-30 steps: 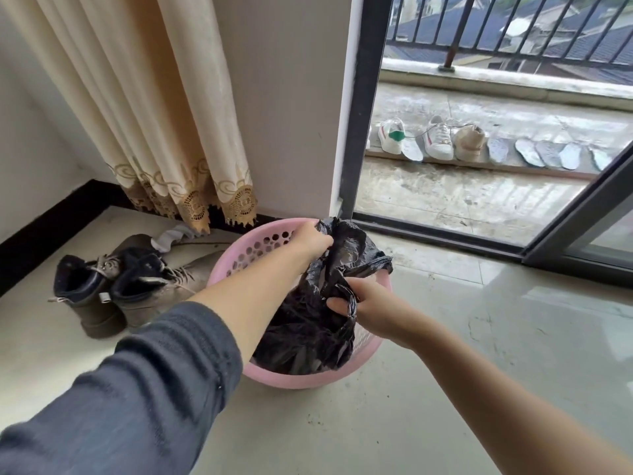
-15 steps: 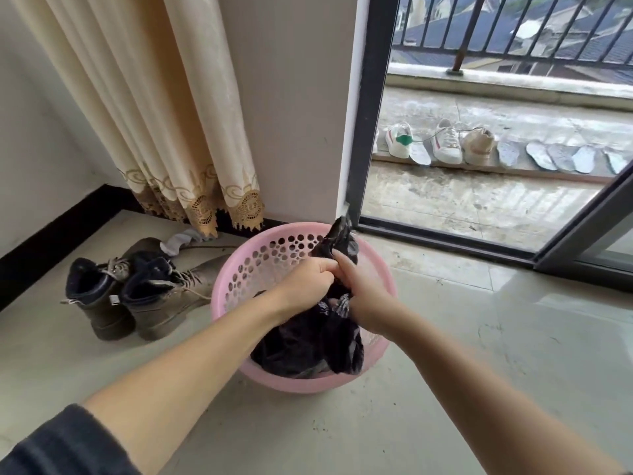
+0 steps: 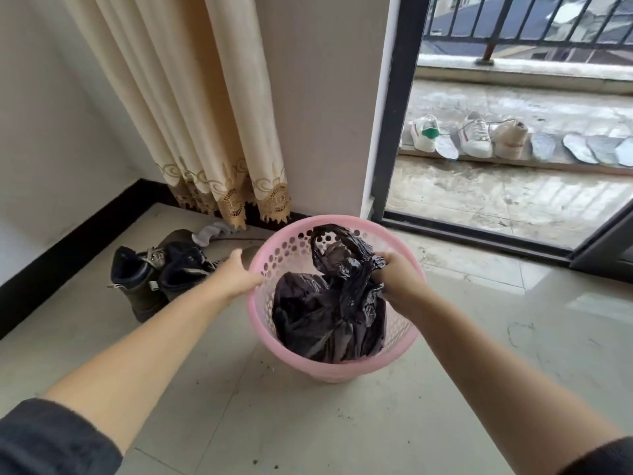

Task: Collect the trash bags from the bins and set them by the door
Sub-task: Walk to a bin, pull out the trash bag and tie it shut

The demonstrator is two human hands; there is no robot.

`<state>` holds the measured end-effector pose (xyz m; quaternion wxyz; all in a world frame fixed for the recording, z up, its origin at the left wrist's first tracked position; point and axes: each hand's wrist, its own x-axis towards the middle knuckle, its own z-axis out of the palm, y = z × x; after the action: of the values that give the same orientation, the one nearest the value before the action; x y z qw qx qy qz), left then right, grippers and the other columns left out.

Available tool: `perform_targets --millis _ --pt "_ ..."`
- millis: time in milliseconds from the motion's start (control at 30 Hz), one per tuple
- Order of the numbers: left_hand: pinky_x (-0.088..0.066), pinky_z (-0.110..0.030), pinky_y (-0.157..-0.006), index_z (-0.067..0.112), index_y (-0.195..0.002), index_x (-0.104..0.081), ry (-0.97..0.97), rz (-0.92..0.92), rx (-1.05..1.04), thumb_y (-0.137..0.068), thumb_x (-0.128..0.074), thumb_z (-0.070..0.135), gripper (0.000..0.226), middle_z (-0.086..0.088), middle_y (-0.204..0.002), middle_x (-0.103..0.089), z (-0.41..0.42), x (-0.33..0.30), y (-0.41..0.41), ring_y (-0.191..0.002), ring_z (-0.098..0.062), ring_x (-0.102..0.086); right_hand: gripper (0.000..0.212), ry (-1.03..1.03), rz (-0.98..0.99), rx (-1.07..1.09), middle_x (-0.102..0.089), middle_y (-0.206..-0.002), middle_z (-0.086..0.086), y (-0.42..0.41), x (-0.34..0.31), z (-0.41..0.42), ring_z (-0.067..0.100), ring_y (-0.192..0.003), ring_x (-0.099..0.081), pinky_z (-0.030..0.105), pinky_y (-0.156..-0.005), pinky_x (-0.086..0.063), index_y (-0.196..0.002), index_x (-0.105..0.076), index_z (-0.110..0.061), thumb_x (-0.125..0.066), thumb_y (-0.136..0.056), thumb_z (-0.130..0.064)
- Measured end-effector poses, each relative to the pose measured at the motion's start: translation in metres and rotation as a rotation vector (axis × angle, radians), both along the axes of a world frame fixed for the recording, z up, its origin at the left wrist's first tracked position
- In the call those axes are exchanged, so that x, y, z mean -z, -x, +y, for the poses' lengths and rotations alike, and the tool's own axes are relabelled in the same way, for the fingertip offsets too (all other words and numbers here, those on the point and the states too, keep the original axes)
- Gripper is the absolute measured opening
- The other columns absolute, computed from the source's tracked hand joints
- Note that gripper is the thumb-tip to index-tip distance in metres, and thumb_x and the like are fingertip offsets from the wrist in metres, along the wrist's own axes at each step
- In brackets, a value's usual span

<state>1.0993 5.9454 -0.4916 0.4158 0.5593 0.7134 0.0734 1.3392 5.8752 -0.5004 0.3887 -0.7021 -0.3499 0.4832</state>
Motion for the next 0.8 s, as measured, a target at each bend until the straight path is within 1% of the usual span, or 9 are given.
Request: perform_targets --millis 67,133,267,367,500,567,633,700,800 --pt "-0.057 -0.044 -0.077 0.009 -0.141 -0.038 0.371 -0.345 -0.157 -0.091 -0.056 0.012 0.054 -0.02 -0.121 -0.059 -0.015 0.008 0.023 -0.092 -0.032 -0.065 0.04 -0.037 0.074 0.031 -0.069 -0.1 0.028 0.008 0.005 0.011 0.049 -0.099 -0.062 0.059 -0.084 -0.052 -0.086 -0.068 -0.016 -0.042 -0.079 0.015" --pt "-0.059 -0.046 -0.077 0.003 -0.129 -0.05 0.488 -0.513 -0.175 -0.09 -0.049 -0.001 0.039 -0.022 -0.106 -0.068 -0.026 0.02 0.036 -0.081 -0.031 -0.07 0.045 -0.091 0.18 0.07 -0.072 -0.094 0.023 0.016 0.001 0.02 0.044 -0.094 -0.065 0.056 -0.08 -0.052 -0.088 -0.07 -0.014 -0.039 -0.076 0.017" --pt "-0.054 -0.056 -0.084 -0.003 -0.124 -0.051 0.47 -0.631 -0.316 -0.088 -0.038 -0.01 0.039 -0.026 -0.113 -0.063 -0.027 0.032 0.026 -0.102 -0.04 -0.063 0.045 -0.259 0.454 0.157 -0.07 -0.06 0.003 0.024 -0.045 0.024 0.021 -0.067 -0.059 0.031 -0.062 -0.043 -0.084 -0.062 -0.006 -0.025 -0.082 0.021" --pt "-0.056 -0.046 -0.056 0.0 -0.11 -0.036 0.406 -0.57 -0.45 -0.087 -0.035 -0.008 0.024 -0.021 -0.082 -0.047 -0.028 0.024 0.007 -0.065 -0.037 -0.062 0.04 -0.501 0.552 0.173 -0.067 -0.053 -0.003 0.025 -0.095 0.014 0.012 -0.055 -0.062 0.025 -0.058 -0.05 -0.079 -0.057 -0.005 -0.028 -0.082 0.024" --pt "-0.054 -0.039 -0.044 0.002 -0.136 -0.032 0.325 -0.668 -0.55 -0.092 -0.036 -0.006 0.045 -0.028 -0.121 -0.052 -0.032 0.011 -0.017 -0.092 -0.039 -0.064 0.03 -0.779 0.616 0.25 -0.064 -0.053 -0.005 0.014 -0.145 -0.008 0.009 -0.051 -0.061 0.022 -0.053 -0.052 -0.075 -0.055 -0.005 -0.043 -0.072 0.022" --pt "-0.05 -0.037 -0.034 0.004 -0.135 -0.035 0.255 -0.797 -0.641 -0.092 -0.038 -0.005 0.044 -0.024 -0.117 -0.049 -0.03 0.011 -0.026 -0.076 -0.032 -0.059 0.027 -0.881 0.575 0.236 -0.063 -0.054 -0.005 0.003 -0.157 -0.022 0.01 -0.053 -0.061 0.021 -0.053 -0.051 -0.078 -0.053 -0.003 -0.045 -0.061 0.016" --pt "-0.055 -0.036 -0.043 0.005 -0.133 -0.038 0.196 -0.933 -0.713 -0.093 -0.041 -0.003 0.042 -0.023 -0.126 -0.045 -0.025 0.012 -0.033 -0.076 -0.029 -0.056 0.032 -0.946 0.518 0.219 -0.064 -0.057 -0.005 -0.008 -0.166 -0.034 0.013 -0.057 -0.061 0.022 -0.054 -0.05 -0.087 -0.051 0.0 -0.045 -0.059 0.013" --pt "-0.059 -0.042 -0.062 0.007 -0.122 -0.043 0.192 -1.033 -0.741 -0.091 -0.045 -0.002 0.032 -0.024 -0.13 -0.043 -0.02 0.013 -0.041 -0.091 -0.032 -0.059 0.037 -0.975 0.453 0.21 -0.065 -0.06 -0.005 -0.017 -0.173 -0.045 0.014 -0.06 -0.062 0.023 -0.056 -0.05 -0.094 -0.05 0.0 -0.046 -0.059 0.012" --pt "-0.06 -0.038 -0.059 0.007 -0.114 -0.045 0.208 -1.08 -0.67 -0.093 -0.045 0.002 0.022 -0.019 -0.11 -0.049 -0.021 0.014 -0.057 -0.092 -0.029 -0.058 0.029 -0.924 0.316 0.198 -0.067 -0.064 -0.003 -0.026 -0.17 -0.056 0.017 -0.066 -0.063 0.026 -0.061 -0.052 -0.086 -0.058 0.0 -0.05 -0.06 0.012"
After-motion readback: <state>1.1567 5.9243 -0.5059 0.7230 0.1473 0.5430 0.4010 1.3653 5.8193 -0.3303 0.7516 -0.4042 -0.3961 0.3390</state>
